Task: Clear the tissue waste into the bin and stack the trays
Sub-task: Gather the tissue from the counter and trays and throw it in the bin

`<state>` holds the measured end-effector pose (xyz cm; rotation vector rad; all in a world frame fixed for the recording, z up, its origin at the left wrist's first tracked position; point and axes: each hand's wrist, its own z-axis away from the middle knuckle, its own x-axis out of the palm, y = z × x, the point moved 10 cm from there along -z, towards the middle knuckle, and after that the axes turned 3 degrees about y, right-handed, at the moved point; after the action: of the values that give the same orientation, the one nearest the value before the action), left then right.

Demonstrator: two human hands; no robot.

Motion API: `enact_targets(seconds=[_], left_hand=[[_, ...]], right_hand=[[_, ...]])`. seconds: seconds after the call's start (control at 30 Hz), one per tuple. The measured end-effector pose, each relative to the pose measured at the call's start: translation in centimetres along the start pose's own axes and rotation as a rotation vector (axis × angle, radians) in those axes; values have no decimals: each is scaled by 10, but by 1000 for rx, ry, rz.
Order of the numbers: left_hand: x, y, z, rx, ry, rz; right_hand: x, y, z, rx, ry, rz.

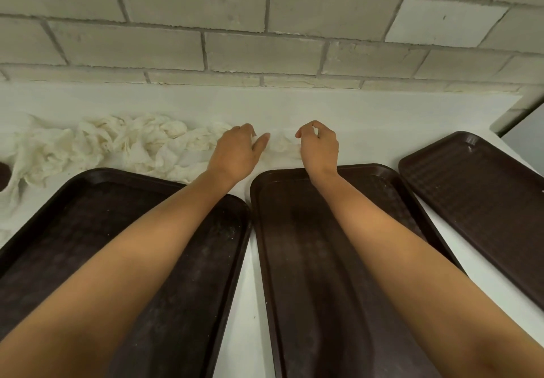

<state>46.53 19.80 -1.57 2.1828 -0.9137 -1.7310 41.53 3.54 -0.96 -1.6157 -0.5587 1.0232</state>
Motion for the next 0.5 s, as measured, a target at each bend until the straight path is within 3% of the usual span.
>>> enact_targets(seconds=[0.5], left_hand=[[-70,23,43,-27,222,159]], right_hand=[[-10,-7,34,-131,-167,34]])
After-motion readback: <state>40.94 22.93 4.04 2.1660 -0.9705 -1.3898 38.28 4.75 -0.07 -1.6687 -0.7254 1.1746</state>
